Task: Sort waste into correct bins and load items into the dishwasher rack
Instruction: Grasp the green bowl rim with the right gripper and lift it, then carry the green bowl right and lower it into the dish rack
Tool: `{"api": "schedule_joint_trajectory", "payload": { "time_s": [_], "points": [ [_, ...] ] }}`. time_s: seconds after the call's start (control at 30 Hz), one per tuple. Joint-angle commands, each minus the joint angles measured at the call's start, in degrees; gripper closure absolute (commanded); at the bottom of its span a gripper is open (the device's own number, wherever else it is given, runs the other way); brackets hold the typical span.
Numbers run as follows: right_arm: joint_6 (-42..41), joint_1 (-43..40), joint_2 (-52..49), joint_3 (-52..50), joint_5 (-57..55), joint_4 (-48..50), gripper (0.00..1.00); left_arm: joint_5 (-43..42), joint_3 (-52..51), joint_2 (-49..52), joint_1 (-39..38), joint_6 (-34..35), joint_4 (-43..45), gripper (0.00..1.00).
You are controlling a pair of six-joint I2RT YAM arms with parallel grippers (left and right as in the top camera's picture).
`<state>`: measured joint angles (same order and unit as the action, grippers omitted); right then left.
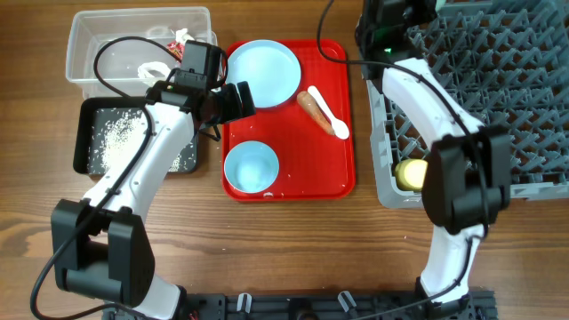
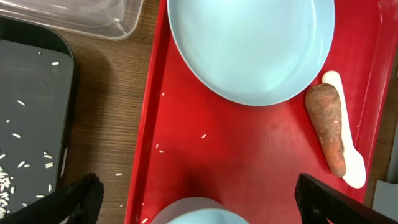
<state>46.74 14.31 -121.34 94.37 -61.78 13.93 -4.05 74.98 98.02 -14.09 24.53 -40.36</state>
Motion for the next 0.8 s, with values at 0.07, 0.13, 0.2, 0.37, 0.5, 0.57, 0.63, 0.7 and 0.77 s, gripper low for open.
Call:
{"api": "schedule_joint_trajectory", "payload": {
  "time_s": [0.07, 0.13, 0.2, 0.37, 0.5, 0.57, 0.63, 0.7, 0.77],
  "points": [
    [5.49, -1.53, -4.61, 0.55, -1.20, 0.66, 0.96, 1.14, 0.61, -0.83, 0.11, -0.07, -0.02, 0.00],
    [4.31, -1.46, -5.35, 0.55, -0.94, 0.31, 0.96, 1.16, 0.61, -0.83, 0.11, -0.07, -0.02, 0.00],
    [1.53, -1.18, -5.66, 0.50, -0.94, -0.83, 0.96, 1.16, 0.61, -0.83, 0.11, -0.04, -0.02, 0.00],
    [-1.92, 0.46, -5.66, 0.39, 0.44, -9.27, 0.96, 1.16, 0.61, -0.83, 0.11, -0.07, -0.02, 0.00],
    [-2.38, 2.29, -5.66, 0.39, 4.96, -16.35, 0.95, 1.14, 0.61, -0.83, 0.11, -0.07, -0.02, 0.00],
    [-4.24, 3.08, -5.66, 0.39, 4.87, -16.83, 0.94, 1.16, 0.61, -0.83, 0.11, -0.07, -0.02, 0.00],
    [-5.07, 3.48, -5.66, 0.39, 4.87, -17.09, 0.71, 1.16, 0.61, -0.83, 0.11, -0.07, -0.02, 0.00],
    [-5.49, 3.76, -5.66, 0.39, 4.87, -17.68, 0.35, 1.16, 0.61, -0.83, 0.11, -0.07, -0.02, 0.00],
    [-7.41, 3.98, -5.64, 0.39, 4.87, -17.70, 0.01, 1.14, 0.61, -0.83, 0.11, -0.07, -0.02, 0.00]
  ]
}}
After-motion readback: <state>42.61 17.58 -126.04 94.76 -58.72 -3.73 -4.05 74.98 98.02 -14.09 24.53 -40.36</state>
